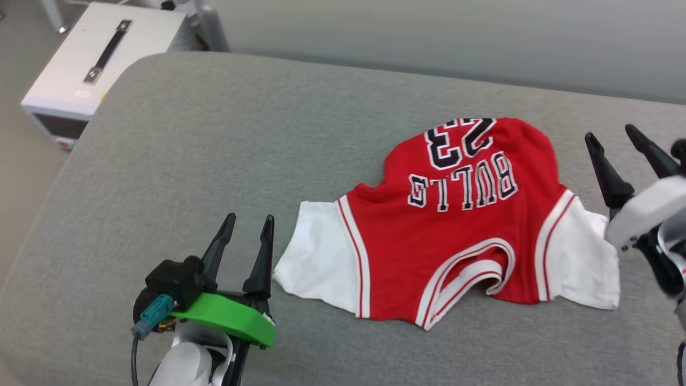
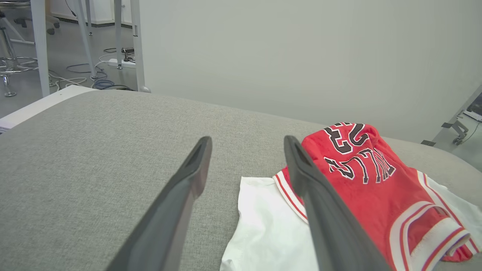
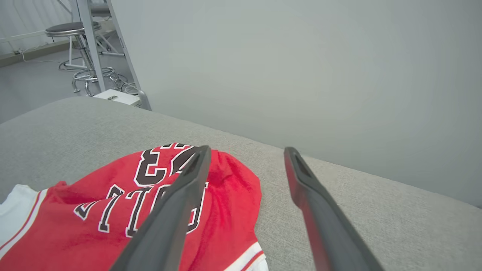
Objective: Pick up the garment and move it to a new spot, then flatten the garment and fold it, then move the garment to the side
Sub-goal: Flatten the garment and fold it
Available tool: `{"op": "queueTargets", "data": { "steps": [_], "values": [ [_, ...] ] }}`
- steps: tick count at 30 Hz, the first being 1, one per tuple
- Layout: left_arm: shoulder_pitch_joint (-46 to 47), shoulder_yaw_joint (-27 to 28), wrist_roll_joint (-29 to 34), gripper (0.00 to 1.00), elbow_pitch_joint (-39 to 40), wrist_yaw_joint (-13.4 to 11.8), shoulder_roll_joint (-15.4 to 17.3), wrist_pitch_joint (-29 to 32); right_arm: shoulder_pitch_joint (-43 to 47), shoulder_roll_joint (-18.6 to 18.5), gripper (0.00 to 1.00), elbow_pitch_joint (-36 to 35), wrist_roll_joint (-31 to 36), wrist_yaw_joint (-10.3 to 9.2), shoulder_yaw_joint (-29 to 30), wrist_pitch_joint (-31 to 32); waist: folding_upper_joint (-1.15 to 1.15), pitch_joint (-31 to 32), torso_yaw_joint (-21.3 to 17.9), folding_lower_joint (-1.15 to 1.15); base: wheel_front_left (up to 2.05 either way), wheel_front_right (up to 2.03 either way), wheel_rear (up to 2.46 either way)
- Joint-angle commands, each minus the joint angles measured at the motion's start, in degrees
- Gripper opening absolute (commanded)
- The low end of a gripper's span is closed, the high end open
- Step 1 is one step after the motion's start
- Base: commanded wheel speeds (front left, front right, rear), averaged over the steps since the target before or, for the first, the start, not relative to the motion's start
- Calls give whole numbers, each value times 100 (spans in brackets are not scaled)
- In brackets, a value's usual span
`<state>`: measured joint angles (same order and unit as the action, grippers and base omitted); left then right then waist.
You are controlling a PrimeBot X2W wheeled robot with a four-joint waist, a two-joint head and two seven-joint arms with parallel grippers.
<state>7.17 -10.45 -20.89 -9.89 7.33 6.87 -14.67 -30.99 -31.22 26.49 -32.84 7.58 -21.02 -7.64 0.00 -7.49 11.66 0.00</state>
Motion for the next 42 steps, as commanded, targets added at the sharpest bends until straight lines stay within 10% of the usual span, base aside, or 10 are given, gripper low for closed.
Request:
{"op": "queueTargets", "data": {
  "steps": [1, 19, 34, 42],
  "values": [
    [-87, 25, -69, 100, -21, 14, -14, -33, 250, 93, 100, -126, 108, -9, 187, -135, 0, 328, -388, 0, 0, 0, 0],
    [-566, 82, -79, 100, 148, 15, -65, -33, 3233, 1897, 100, -2359, 1376, -9, 2351, -420, 0, 514, -733, 0, 0, 0, 0],
    [-464, -61, 277, 100, -273, 3, 85, 20, 3471, 2117, 100, -2811, 1604, -9, 2455, -200, 0, 457, -794, 0, 0, 0, 0],
    [-56, -125, 309, 100, -510, -504, 332, 2211, 3438, 2098, 100, -3029, 1653, -9, 2512, 9, 0, 145, -916, 0, 0, 0, 0]
  ]
}}
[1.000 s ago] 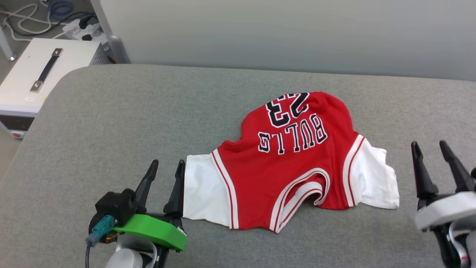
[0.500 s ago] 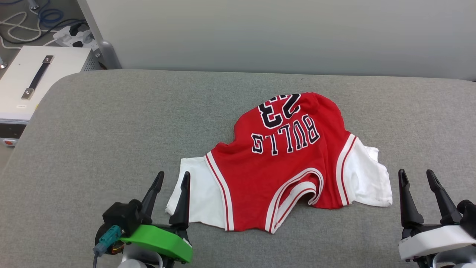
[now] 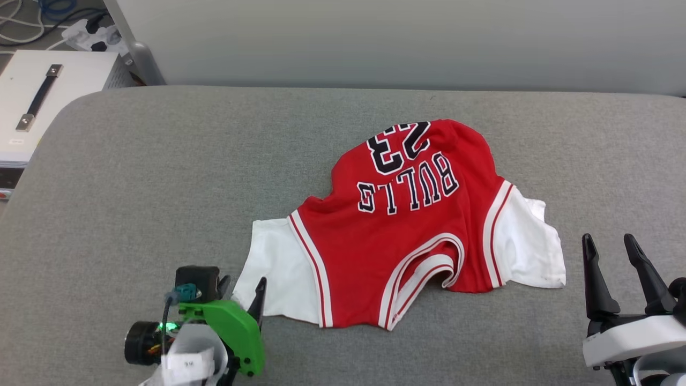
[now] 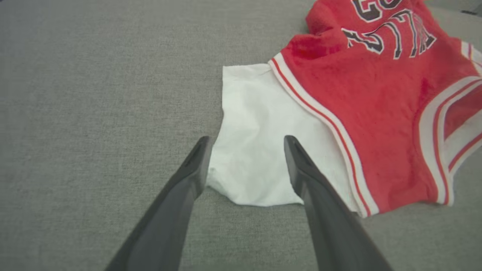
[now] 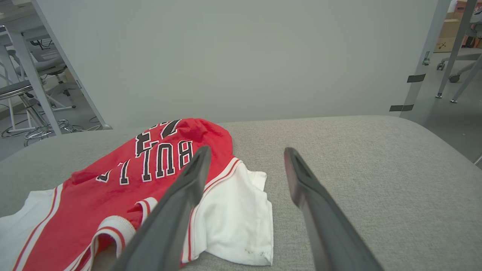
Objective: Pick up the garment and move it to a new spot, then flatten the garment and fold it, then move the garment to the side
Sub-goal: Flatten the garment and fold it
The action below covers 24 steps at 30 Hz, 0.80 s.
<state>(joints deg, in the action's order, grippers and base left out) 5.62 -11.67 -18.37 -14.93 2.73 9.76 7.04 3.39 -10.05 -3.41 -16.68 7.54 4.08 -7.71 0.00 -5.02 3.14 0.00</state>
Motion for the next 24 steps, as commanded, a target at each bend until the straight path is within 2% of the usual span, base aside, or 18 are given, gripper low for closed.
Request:
{"op": "queueTargets", "data": {
  "steps": [1, 3, 7, 16, 21, 22, 23, 24],
  "values": [
    [139, -12, 114, 100, 15, -177, 94, 393, -11, -16, 100, -63, 44, -5, -17, 44, 0, -152, -92, 0, 0, 0, 0],
    [173, -7, 206, 100, 62, -420, 190, 998, -34, -11, 100, -90, 55, -5, -49, 85, 0, -236, -149, 0, 0, 0, 0],
    [175, -6, 324, 100, 201, -678, 312, 1588, -77, 7, 100, -100, 58, -5, -85, 134, 0, -356, -252, 0, 0, 0, 0],
    [141, 7, 310, 100, 245, -847, 411, 2040, -198, 5, 100, -129, 92, -5, -45, 148, 0, -626, -352, 0, 0, 0, 0],
    [177, -17, 245, 100, 43, -839, 407, 2182, -248, -33, 100, -104, 148, -5, -27, 180, 0, -715, -336, 0, 0, 0, 0],
    [171, -19, 196, 80, -20, -816, 396, 2236, -256, -38, 100, -99, 156, -5, -18, 196, 0, -728, -326, 0, 0, 0, 0],
    [171, -21, 157, 36, -59, -791, 389, 2264, -261, -44, 100, -92, 161, -5, -15, 214, 0, -733, -317, 0, 0, 0, 0],
    [176, -14, 96, 0, -89, -752, 371, 2263, -265, -54, 100, -79, 168, -5, -13, 242, 0, -733, -302, 0, 0, 0, 0]
  ]
}}
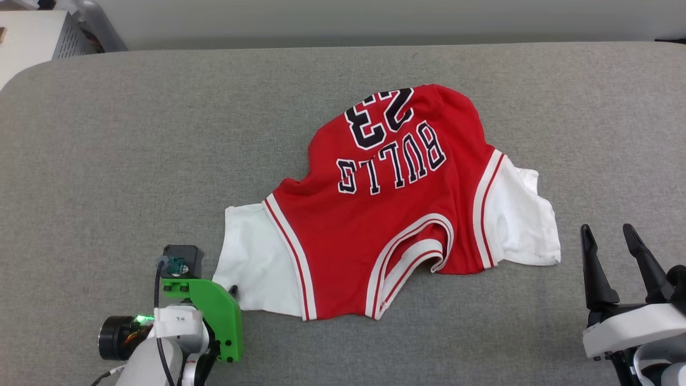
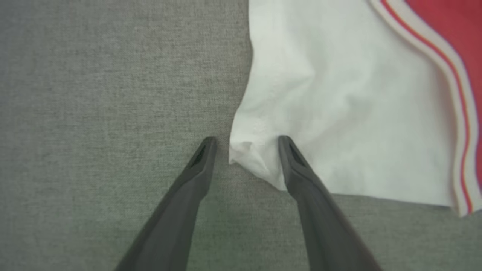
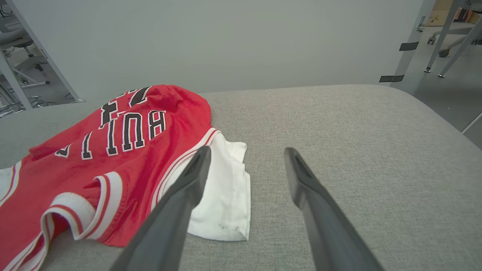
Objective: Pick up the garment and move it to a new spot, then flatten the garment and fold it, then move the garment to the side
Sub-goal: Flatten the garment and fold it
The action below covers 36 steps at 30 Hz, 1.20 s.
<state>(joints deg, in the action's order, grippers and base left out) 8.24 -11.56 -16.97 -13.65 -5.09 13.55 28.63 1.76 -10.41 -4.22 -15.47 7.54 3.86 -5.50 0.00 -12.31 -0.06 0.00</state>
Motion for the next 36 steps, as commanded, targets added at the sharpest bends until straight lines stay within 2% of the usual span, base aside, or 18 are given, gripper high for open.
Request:
{"op": "queueTargets", "data": {
  "steps": [1, 3, 9, 13, 17, 21, 27, 30, 36],
  "values": [
    [-82, 5, -134, 0, -228, 72, -41, 76, -105, -23, 100, 10, 53, -5, 10, 36, 0, 0, 28, 0, 0, 0, 0],
    [-75, 156, -399, 0, -196, 138, -147, -63, -99, -28, 100, 31, 59, -5, 30, 57, 0, 36, 71, 0, 0, 0, 0],
    [-143, 386, -690, 0, 178, 247, -144, -387, -18, -66, 100, 142, 113, -5, 125, 256, 0, 267, 226, 0, 0, 0, 0],
    [-303, 494, -800, 0, 705, 218, -122, -434, 61, -134, 100, 235, 19, -5, 134, 776, 0, 455, 326, 0, 0, 0, 0],
    [-493, 533, -791, 0, 1296, 146, -79, -455, 49, -308, 100, 201, -125, -5, 156, 1709, 0, 533, 410, 0, 0, 0, 0],
    [-682, 550, -825, 0, 1838, 68, -58, -337, -180, -461, 100, 205, -219, -5, 207, 3028, 0, 488, 471, 0, 0, 0, 0],
    [-760, 498, -783, 0, 2307, -3, 12, -143, -717, -414, 100, 330, -252, -5, 380, 4811, 0, 288, 615, 0, 0, 0, 0],
    [-709, 408, -769, 0, 2384, -1, -16, -126, -1099, -405, 100, 574, -111, -5, 443, 5293, 0, 142, 754, 0, 0, 0, 0],
    [-635, 335, -770, 0, 2367, 23, -39, -162, -1200, -363, 100, 894, 41, -5, 413, 5589, 0, 2, 876, 0, 0, 0, 0]
  ]
}}
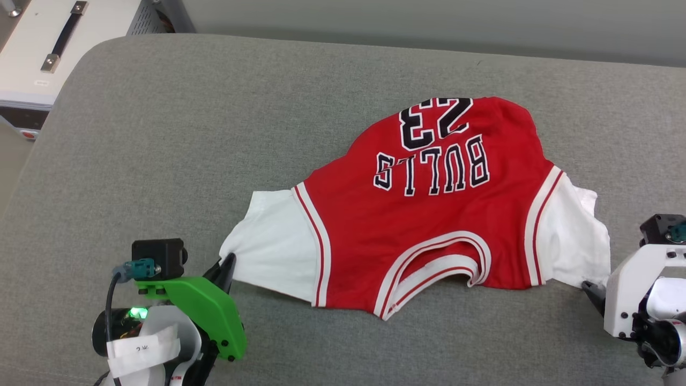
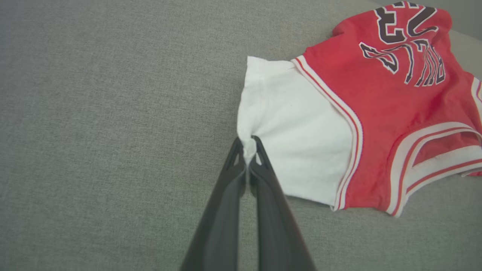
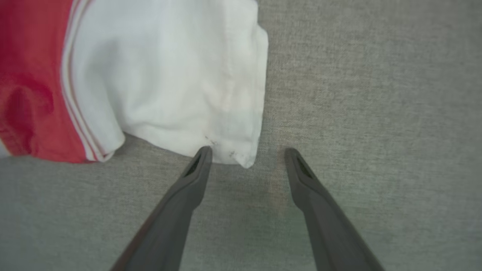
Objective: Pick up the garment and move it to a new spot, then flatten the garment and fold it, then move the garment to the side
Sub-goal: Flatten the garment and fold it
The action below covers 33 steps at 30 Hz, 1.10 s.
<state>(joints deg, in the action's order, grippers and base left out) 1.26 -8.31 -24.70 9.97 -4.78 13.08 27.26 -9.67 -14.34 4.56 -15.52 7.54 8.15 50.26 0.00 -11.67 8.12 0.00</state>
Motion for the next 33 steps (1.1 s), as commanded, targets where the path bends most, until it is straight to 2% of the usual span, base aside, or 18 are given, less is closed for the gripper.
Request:
{"op": "queueTargets", "data": {
  "steps": [1, 10, 11, 12, 13, 14, 24, 33],
  "values": [
    [78, -1, 5, 0, -2, -3, 7, -34, -50, 39, 100, 60, 59, -5, -40, 50, 0, -82, 71, 0, 0, 0, 0],
    [187, -39, -30, 0, -112, 30, 5, -94, 15, 32, 100, 337, -24, -5, -422, 19, 0, -206, 82, 0, 0, 0, 0],
    [193, -39, -31, 0, -131, 31, 14, -92, 21, 11, 78, 387, -57, -5, -484, 0, 0, -213, 76, 0, 0, 0, 0],
    [197, -37, -30, 0, -149, 31, 25, -91, 20, -6, 46, 428, -81, -5, -523, -30, 0, -214, 70, 0, 0, 0, 0],
    [199, -31, -30, 0, -174, 30, 38, -95, 9, -27, 29, 487, -103, -5, -547, -99, 0, -206, 60, 0, 0, 0, 0],
    [200, -29, -30, 0, -194, 30, 46, -99, 2, -56, 0, 547, -98, -5, -552, -164, 0, -194, 56, 0, 0, 0, 0],
    [118, 19, -68, 0, -330, 15, 120, -153, -45, -382, 0, 782, -242, -5, -511, -881, 0, 168, -37, 0, 0, 0, 0],
    [-124, 164, -105, 0, -231, -19, 296, -173, 169, -841, 0, 217, -463, -5, -200, -1089, 0, 702, -200, 0, 0, 0, 0]
  ]
}}
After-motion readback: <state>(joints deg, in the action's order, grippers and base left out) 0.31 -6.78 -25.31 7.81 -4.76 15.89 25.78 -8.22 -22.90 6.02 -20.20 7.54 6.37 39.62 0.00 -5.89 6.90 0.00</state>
